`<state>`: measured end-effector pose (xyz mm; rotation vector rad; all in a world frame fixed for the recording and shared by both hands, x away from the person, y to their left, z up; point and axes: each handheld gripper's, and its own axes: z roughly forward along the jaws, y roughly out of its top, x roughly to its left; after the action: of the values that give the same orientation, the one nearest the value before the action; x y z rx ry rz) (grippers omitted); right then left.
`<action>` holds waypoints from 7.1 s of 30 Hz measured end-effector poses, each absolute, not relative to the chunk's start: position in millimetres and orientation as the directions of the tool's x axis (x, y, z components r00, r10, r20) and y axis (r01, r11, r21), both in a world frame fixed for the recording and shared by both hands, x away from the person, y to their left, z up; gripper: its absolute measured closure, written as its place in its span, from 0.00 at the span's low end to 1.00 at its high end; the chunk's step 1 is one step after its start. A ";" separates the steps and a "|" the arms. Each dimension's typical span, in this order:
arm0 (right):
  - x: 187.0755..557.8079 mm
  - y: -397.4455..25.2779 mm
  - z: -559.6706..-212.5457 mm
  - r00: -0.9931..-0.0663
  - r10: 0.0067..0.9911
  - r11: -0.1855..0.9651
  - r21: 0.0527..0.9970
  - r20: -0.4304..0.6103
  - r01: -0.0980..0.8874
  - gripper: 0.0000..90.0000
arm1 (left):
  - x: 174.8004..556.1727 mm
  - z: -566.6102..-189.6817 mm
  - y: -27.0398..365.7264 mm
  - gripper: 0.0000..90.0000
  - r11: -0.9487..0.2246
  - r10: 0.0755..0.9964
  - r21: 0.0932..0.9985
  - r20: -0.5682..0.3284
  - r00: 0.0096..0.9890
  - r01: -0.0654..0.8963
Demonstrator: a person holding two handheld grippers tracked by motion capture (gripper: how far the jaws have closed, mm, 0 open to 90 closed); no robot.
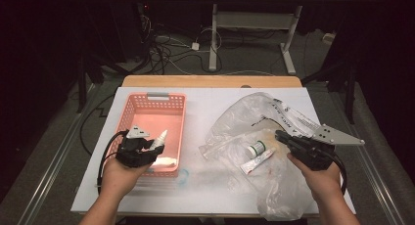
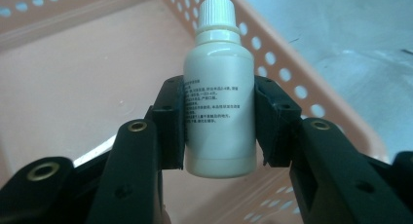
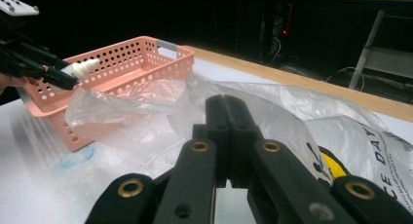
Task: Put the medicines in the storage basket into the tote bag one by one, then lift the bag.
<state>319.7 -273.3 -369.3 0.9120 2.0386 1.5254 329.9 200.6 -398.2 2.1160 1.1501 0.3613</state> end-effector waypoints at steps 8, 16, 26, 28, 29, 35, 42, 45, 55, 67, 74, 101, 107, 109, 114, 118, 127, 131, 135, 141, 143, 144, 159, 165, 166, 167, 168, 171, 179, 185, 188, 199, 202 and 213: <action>320.3 -273.1 -369.7 -0.689 0.723 0.174 0.954 0.045 0.246 1.00 | 318.5 -381.5 177.8 0.65 -0.394 0.772 0.724 -0.074 0.632 0.566; 319.7 -273.2 -369.1 -0.689 0.723 0.170 0.955 0.045 0.242 1.00 | 302.7 -380.0 153.7 0.65 -0.431 0.720 0.734 -0.071 0.691 0.525; 319.3 -271.8 -370.2 -0.693 0.719 0.168 0.955 0.050 0.243 1.00 | 284.1 -389.5 126.2 0.65 -0.481 0.653 0.724 -0.082 0.753 0.495; 319.2 -271.4 -370.4 -0.691 0.721 0.167 0.955 0.051 0.245 1.00 | 280.4 -391.2 120.5 0.65 -0.493 0.641 0.722 -0.076 0.763 0.486; 319.3 -271.4 -370.4 -0.691 0.721 0.167 0.955 0.051 0.245 1.00 | 279.2 -392.1 117.9 0.65 -0.500 0.633 0.719 -0.077 0.770 0.483; 319.3 -272.2 -369.6 -0.691 0.722 0.167 0.957 0.045 0.238 1.00 | 277.7 -400.1 100.7 0.65 -0.532 0.603 0.703 -0.078 0.794 0.472; 318.7 -273.2 -369.0 -0.689 0.723 0.165 0.957 0.047 0.239 1.00 | 280.1 -409.1 73.7 0.65 -0.557 0.569 0.694 -0.081 0.818 0.456; 318.7 -273.5 -368.4 -0.691 0.722 0.166 0.957 0.048 0.239 1.00 | 281.2 -412.1 59.4 0.65 -0.571 0.550 0.690 -0.081 0.831 0.444; 319.1 -272.2 -371.1 -0.693 0.719 0.166 0.955 0.053 0.246 1.00 | 300.7 -419.8 17.5 0.65 -0.577 0.530 0.696 -0.077 0.844 0.426; 320.8 -272.5 -373.3 -0.697 0.716 0.167 0.956 0.052 0.242 1.00 | 336.3 -433.9 -12.4 0.65 -0.512 0.591 0.718 -0.103 0.800 0.471; 321.2 -272.8 -376.5 -0.694 0.717 0.163 0.953 0.063 0.255 1.00 | 356.8 -436.2 -26.3 0.65 -0.495 0.615 0.727 -0.093 0.783 0.476; 327.2 -271.4 -381.1 -0.693 0.717 0.167 0.948 0.072 0.272 1.00 | 396.9 -445.6 -43.9 0.65 -0.454 0.660 0.750 -0.080 0.747 0.481; 327.4 -270.2 -380.1 -0.695 0.716 0.169 0.948 0.071 0.271 1.00 | 401.1 -447.3 -43.9 0.65 -0.455 0.669 0.746 -0.075 0.740 0.487; 327.8 -270.2 -380.3 -0.693 0.717 0.168 0.947 0.073 0.274 1.00 | 402.4 -448.0 -44.7 0.65 -0.461 0.670 0.742 -0.070 0.739 0.487; 328.7 -271.2 -381.6 -0.690 0.719 0.169 0.945 0.076 0.281 1.00 | 402.8 -449.4 -45.1 0.62 -0.465 0.665 0.744 -0.064 0.744 0.479; 330.6 -272.2 -382.8 -0.687 0.722 0.166 0.944 0.080 0.285 1.00 | 398.3 -444.8 -43.7 0.51 -0.472 0.635 0.748 -0.078 0.769 0.466; 330.0 -271.5 -384.2 -0.688 0.722 0.169 0.944 0.077 0.284 1.00 | 375.5 -434.9 -28.3 0.26 -0.461 0.581 0.770 -0.115 0.806 0.442; 329.3 -272.9 -384.4 -0.684 0.726 0.170 0.944 0.075 0.284 1.00 | 358.9 -431.6 -18.3 0.19 -0.452 0.547 0.786 -0.129 0.827 0.421; 328.5 -273.4 -385.0 -0.680 0.729 0.168 0.944 0.076 0.285 1.00 | 343.0 -430.1 -9.4 0.13 -0.431 0.502 0.805 -0.162 0.850 0.408; 327.4 -274.1 -386.1 -0.676 0.733 0.166 0.943 0.077 0.288 1.00 | 316.7 -423.0 5.0 0.00 -0.412 0.466 0.834 -0.154 0.871 0.368; 327.3 -274.6 -386.3 -0.675 0.734 0.165 0.943 0.077 0.287 1.00 | 308.1 -419.8 11.3 0.00 -0.408 0.462 0.845 -0.137 0.877 0.346; 327.2 -274.6 -386.3 -0.675 0.734 0.166 0.943 0.077 0.287 1.00 | 303.8 -418.2 14.6 0.00 -0.408 0.459 0.850 -0.126 0.880 0.334; 330.0 -281.0 -383.9 -0.660 0.748 0.172 0.941 0.068 0.291 1.00 | 268.8 -424.9 67.5 0.00 -0.391 0.526 0.857 -0.093 0.845 0.337; 330.9 -284.4 -383.8 -0.651 0.756 0.171 0.940 0.068 0.296 1.00 | 264.8 -440.5 80.5 0.03 -0.401 0.576 0.847 -0.064 0.815 0.350; 331.4 -284.9 -384.1 -0.649 0.758 0.170 0.939 0.069 0.299 1.00 | 266.0 -442.4 81.8 0.05 -0.394 0.588 0.848 -0.064 0.806 0.354; 331.9 -285.4 -384.4 -0.647 0.759 0.168 0.939 0.072 0.302 1.00 | 268.6 -443.2 82.4 0.05 -0.390 0.598 0.845 -0.069 0.798 0.365; 332.6 -286.1 -384.7 -0.646 0.760 0.169 0.938 0.071 0.302 1.00 | 271.6 -443.1 82.1 0.05 -0.386 0.608 0.844 -0.070 0.791 0.371; 334.0 -287.3 -386.0 -0.643 0.763 0.173 0.935 0.072 0.309 1.00 | 281.5 -437.0 78.0 0.06 -0.373 0.627 0.852 -0.060 0.777 0.366; 333.2 -288.3 -393.4 -0.639 0.765 0.182 0.926 0.076 0.329 1.00 | 282.7 -429.5 66.5 0.19 -0.335 0.692 0.876 -0.021 0.722 0.347; 329.6 -289.3 -400.2 -0.641 0.763 0.187 0.922 0.081 0.340 1.00 | 290.0 -435.0 74.1 0.31 -0.321 0.688 0.865 -0.067 0.723 0.386; 327.1 -286.8 -403.8 -0.647 0.757 0.190 0.918 0.090 0.349 1.00 | 290.9 -434.5 76.5 0.40 -0.324 0.692 0.861 -0.068 0.719 0.392; 321.2 -274.5 -415.6 -0.667 0.740 0.232 0.900 0.084 0.370 1.00 | 302.8 -436.1 72.9 0.87 -0.347 0.721 0.821 -0.076 0.689 0.454; 319.3 -273.4 -416.6 -0.669 0.739 0.241 0.897 0.078 0.370 1.00 | 301.4 -436.5 73.5 0.98 -0.347 0.724 0.831 -0.058 0.688 0.435; 276.8 -288.1 -408.6 -0.648 0.756 0.210 0.906 0.087 0.367 0.67 | 295.5 -439.3 74.8 0.99 -0.363 0.702 0.837 -0.043 0.711 0.409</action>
<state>276.8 -288.1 -408.6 1.0456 2.1157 1.4204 295.5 74.8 -439.3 2.0027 0.8496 0.4045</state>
